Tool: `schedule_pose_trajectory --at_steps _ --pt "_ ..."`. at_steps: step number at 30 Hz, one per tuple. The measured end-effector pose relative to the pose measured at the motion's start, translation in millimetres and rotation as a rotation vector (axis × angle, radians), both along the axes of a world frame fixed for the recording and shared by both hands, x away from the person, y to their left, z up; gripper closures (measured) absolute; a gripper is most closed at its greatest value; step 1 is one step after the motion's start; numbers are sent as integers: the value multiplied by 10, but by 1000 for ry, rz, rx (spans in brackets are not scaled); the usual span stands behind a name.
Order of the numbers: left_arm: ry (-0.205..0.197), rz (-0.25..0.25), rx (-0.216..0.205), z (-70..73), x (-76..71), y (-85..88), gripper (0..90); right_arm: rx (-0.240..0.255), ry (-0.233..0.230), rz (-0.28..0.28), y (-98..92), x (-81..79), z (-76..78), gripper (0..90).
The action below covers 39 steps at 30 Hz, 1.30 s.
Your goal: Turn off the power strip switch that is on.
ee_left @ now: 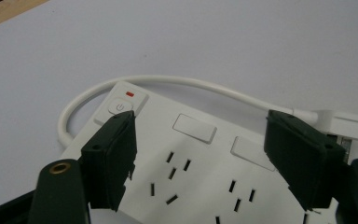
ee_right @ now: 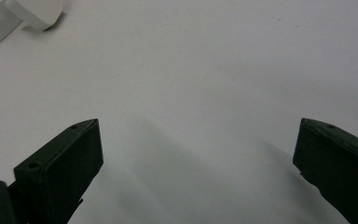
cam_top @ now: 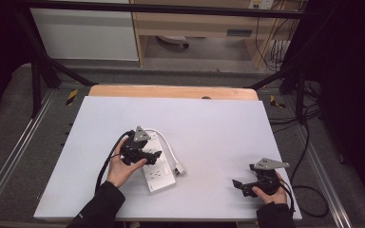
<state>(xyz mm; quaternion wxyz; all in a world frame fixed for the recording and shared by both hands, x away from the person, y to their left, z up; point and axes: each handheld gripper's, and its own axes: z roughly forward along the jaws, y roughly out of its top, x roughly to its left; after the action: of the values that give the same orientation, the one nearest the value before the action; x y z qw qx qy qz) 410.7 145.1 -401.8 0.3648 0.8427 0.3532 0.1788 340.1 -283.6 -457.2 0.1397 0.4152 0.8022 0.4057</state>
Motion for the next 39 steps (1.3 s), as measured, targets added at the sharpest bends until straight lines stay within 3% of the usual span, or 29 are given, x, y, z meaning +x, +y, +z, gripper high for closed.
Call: schedule_pose_trajectory --at_steps 6,22,39 --pt "4 3 6 -22 17 -26 329 -2 -4 1 0 3 -3 19" --pt "11 -2 -21 -59 49 -53 627 -3 -2 2 1 4 -5 19" --pt "29 -9 -38 -142 81 -69 802 -3 -5 3 -7 0 4 18"
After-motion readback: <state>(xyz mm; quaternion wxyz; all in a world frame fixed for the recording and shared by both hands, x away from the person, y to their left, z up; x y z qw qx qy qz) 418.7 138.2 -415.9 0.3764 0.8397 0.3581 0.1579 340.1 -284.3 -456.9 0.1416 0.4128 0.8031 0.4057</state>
